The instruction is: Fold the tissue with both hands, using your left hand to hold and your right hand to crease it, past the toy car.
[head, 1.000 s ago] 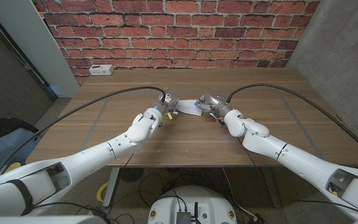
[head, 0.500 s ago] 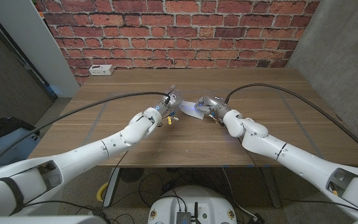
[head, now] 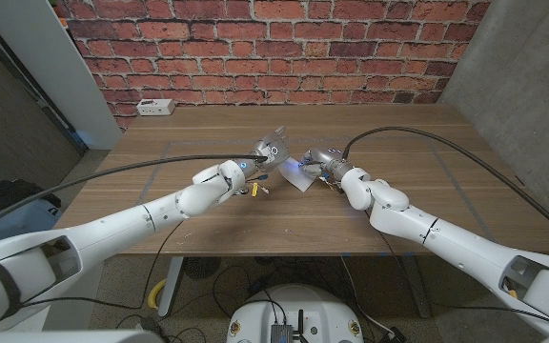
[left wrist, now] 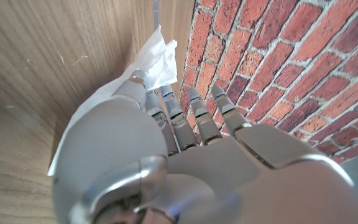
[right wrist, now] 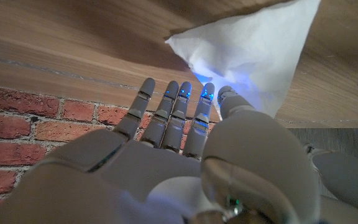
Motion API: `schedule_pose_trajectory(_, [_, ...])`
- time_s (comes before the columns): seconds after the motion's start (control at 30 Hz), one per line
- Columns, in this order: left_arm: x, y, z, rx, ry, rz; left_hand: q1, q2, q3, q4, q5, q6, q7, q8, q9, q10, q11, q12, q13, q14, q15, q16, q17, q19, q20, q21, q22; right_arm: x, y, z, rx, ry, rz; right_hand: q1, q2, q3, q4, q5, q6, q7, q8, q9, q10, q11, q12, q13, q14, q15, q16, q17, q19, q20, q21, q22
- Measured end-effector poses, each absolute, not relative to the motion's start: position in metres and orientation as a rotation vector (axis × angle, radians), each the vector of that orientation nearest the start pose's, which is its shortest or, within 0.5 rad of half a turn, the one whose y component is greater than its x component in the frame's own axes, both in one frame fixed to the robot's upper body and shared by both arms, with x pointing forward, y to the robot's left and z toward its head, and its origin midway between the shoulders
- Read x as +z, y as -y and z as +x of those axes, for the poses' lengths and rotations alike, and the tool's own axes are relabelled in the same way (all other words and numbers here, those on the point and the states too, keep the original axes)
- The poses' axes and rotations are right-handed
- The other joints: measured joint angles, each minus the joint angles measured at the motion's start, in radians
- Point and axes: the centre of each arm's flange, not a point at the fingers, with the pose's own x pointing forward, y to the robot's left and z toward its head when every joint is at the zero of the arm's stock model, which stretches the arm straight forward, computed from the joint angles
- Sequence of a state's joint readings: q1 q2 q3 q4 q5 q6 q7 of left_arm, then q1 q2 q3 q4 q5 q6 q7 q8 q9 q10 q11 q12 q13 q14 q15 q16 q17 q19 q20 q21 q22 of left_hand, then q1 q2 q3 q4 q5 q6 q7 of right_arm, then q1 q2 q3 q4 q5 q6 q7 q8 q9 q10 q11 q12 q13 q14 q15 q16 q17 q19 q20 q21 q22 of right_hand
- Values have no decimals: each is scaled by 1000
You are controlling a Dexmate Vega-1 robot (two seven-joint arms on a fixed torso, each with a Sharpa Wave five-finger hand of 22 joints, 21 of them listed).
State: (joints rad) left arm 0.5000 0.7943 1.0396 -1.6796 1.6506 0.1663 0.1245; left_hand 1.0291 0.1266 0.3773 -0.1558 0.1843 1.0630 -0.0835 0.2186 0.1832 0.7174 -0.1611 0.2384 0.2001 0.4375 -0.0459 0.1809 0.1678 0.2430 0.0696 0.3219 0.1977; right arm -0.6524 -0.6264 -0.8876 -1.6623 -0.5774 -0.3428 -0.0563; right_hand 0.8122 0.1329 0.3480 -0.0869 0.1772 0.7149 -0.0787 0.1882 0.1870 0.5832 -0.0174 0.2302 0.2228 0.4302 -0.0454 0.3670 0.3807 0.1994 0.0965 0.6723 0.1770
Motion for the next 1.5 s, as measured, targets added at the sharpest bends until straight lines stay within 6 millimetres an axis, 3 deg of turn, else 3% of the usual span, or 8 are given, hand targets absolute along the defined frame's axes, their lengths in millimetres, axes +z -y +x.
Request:
schedule_pose_trajectory(0.2, [-2,-113,590,-448,-1430,-3047,7,-7,0,-9,0,26,11,4,0,9,-9,0,0,-2,2,0,0,-1,-8,0,0,-36,120,621,17,608,-1426,-14,14,-4,-4,0,-48,-12,0,2,-94,-7,-31,2,-69,2,-13,16,-25,-4,-18,0])
schedule_pose_trajectory(0.4, [-6,-113,590,-460,-1367,-3033,22,-22,4,-21,13,50,28,4,0,14,-14,0,0,-5,-2,0,0,-6,-14,0,0,-33,122,613,-93,658,-1405,-19,13,-8,-8,0,-49,-11,0,2,-103,-8,-30,3,-86,2,-20,16,-47,4,-26,0])
schedule_pose_trajectory(0.5, [-8,-114,590,-479,-1332,-3034,33,-34,4,-21,19,67,30,4,0,27,-27,0,-1,-11,3,0,-5,-1,-22,0,0,-31,123,610,-123,673,-1399,-21,11,-14,-14,0,-44,-12,2,2,-59,-4,-8,5,-58,4,-5,22,-50,7,-34,0])
schedule_pose_trajectory(0.73, [-10,-113,592,-557,-1220,-3043,46,-46,8,-25,37,82,28,4,0,58,-36,0,-5,-11,3,0,-2,5,-53,0,0,-28,123,602,-149,705,-1393,21,13,-3,-67,4,76,-12,31,2,72,-6,79,41,58,-1,89,86,-21,0,-34,2])
schedule_pose_trajectory(0.97, [-12,-112,594,-633,-1119,-3059,43,-59,20,-20,60,99,26,6,0,82,-39,0,-5,-7,-1,0,-2,14,-61,9,5,-27,123,596,-111,704,-1407,68,11,6,-86,8,107,-16,31,2,85,-10,103,59,62,-3,120,127,12,-14,-34,3])
schedule_pose_trajectory(1.2, [-10,-109,596,-732,-1086,-3110,38,-65,35,-12,87,102,27,0,0,87,-22,0,-5,30,-2,5,-2,61,-47,37,10,-26,124,596,-34,662,-1412,88,12,25,-84,8,86,-36,15,2,65,-29,103,62,25,-1,79,108,31,-23,-33,2])
schedule_pose_trajectory(1.3, [-9,-108,596,-750,-1101,-3124,37,-66,39,-8,95,102,27,-16,1,86,-22,-5,-4,39,0,5,-2,70,-45,42,14,-26,124,597,-13,647,-1413,88,12,29,-81,8,70,-34,8,2,50,-22,97,60,25,-1,66,98,33,-25,-33,2])
schedule_pose_trajectory(1.5, [-8,-106,593,-736,-1192,-3102,22,-72,43,-4,98,112,28,-24,2,63,-29,-15,-2,35,-1,0,-2,54,-60,45,19,-25,125,597,-11,638,-1412,88,12,33,-77,8,18,-32,0,6,-53,-27,48,52,-32,1,38,88,33,-25,-33,2])
